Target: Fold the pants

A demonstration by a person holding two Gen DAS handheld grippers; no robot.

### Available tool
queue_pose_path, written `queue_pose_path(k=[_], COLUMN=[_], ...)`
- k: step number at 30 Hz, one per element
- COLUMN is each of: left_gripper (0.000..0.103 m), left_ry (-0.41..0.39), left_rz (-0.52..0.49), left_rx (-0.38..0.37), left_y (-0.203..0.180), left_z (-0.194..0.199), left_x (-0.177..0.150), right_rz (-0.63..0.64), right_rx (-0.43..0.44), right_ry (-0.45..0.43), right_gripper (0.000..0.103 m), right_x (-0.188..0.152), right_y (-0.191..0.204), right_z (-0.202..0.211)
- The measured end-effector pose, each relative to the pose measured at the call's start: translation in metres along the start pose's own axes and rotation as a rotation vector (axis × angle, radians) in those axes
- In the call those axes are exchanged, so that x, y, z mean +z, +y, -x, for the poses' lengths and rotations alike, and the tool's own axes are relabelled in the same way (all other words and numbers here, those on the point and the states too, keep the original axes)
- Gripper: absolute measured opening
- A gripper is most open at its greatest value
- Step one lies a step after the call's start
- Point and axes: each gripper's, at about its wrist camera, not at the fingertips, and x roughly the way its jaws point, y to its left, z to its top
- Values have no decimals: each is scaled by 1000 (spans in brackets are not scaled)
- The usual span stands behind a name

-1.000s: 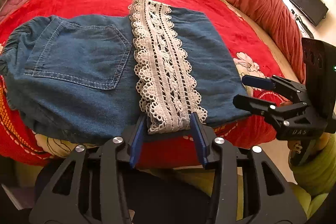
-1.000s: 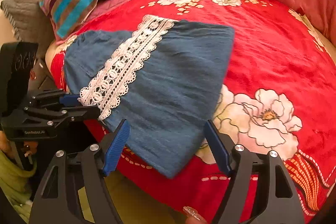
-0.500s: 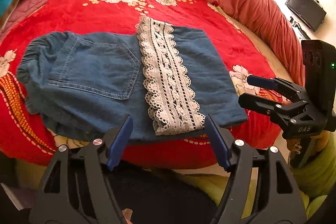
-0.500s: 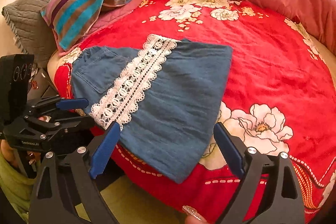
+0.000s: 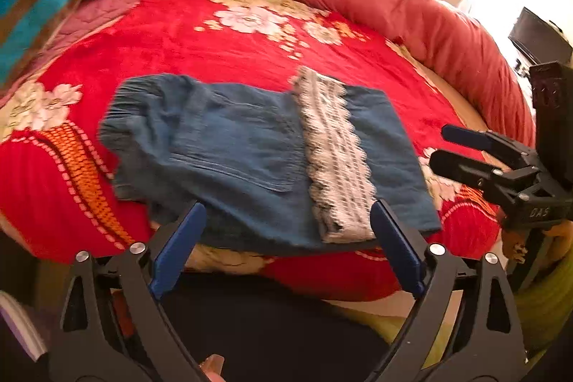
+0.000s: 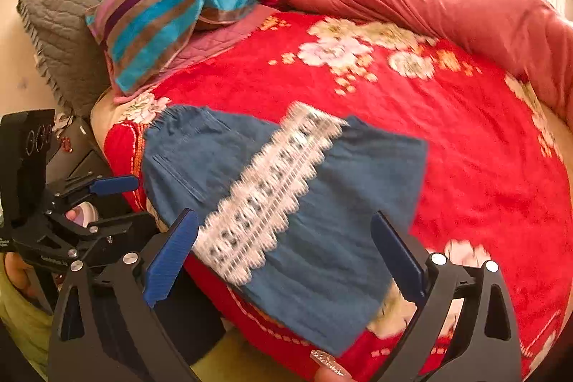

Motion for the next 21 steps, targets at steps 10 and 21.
queue_pose_path(k=[10, 21], left_gripper=[91, 91], left_ry=[-30, -26], left_rz=[97, 245], left_rx=[36, 0], left_y=[42, 94], left_z=[14, 16], left_x=[2, 0], right_rz=[99, 183], right_rx=[48, 162], right_ry=[-8, 69], right_gripper=[96, 96], right_x=[45, 94], right_y=[39, 82], right_z=[-21, -72])
